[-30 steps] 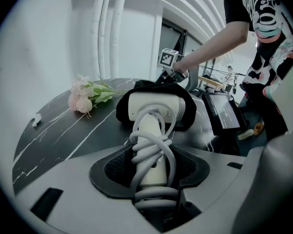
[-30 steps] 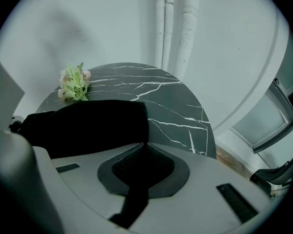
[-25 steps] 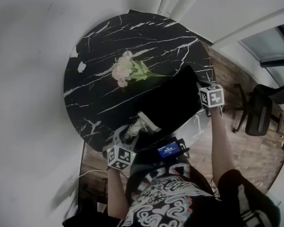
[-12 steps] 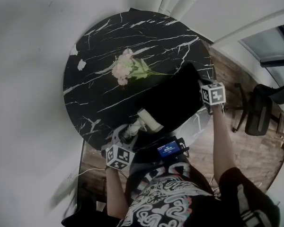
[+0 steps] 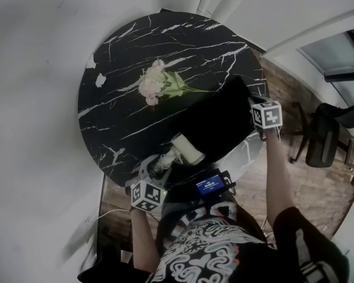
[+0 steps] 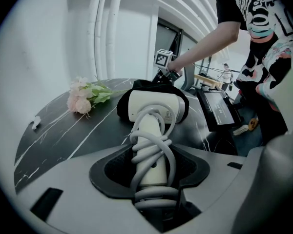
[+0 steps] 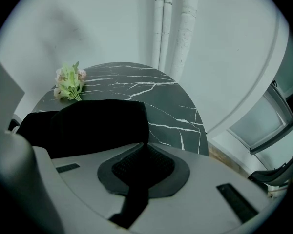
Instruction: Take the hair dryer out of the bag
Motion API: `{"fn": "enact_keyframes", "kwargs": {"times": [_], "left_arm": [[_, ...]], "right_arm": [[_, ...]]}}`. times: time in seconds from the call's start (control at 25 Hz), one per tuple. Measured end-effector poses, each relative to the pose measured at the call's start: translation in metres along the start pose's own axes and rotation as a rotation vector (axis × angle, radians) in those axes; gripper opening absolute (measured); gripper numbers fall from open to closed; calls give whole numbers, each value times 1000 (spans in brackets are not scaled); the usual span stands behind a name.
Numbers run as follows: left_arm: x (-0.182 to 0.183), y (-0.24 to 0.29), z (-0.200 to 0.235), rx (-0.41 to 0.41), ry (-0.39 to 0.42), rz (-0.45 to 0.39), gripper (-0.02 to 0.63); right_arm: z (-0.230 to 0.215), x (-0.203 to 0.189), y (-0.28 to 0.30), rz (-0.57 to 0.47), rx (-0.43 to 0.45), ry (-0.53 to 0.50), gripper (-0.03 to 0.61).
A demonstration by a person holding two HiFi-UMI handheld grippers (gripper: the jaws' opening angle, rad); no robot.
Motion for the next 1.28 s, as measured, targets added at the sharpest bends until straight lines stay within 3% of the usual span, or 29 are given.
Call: {"fn": "enact_keyframes", "kwargs": {"times": [0.44,0.76,0.84,0.96,1.04,1.12,1.28], "left_arm": [[-5,-3,0,-13,15,7,225],[-12,5,0,-17,13,68,225],[-12,7,-2,7,20,62,245],[-11,9,-3,38,3,50,327],[-11,8,-5,45,-16,36,341],[-9,2,-7,85,-16,-1,350],[8,-19,-2,262,1,-176,385]], "right_arm": [[4,0,0,-12,-34,-11,29],[14,-4,-14,-70,-76,-9,29],[18,-4,-22,-98,-102,-15,31],[28,-6,-35,-150,-132,-26,48],[37,-10,-42,-162,-135,-33,102],[46,-14,-52,-175,-139,-26,114],[66,-17,-78,-234,-148,-2,118]]}}
Point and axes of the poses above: the fingertips, and each gripper's own axes: y forward along the fingers, z to its left, x out of its top, the point moved 10 cm from there along -y, backward along the fingers, and after that the axes turned 10 degrees about -z, right-handed, at the moved point
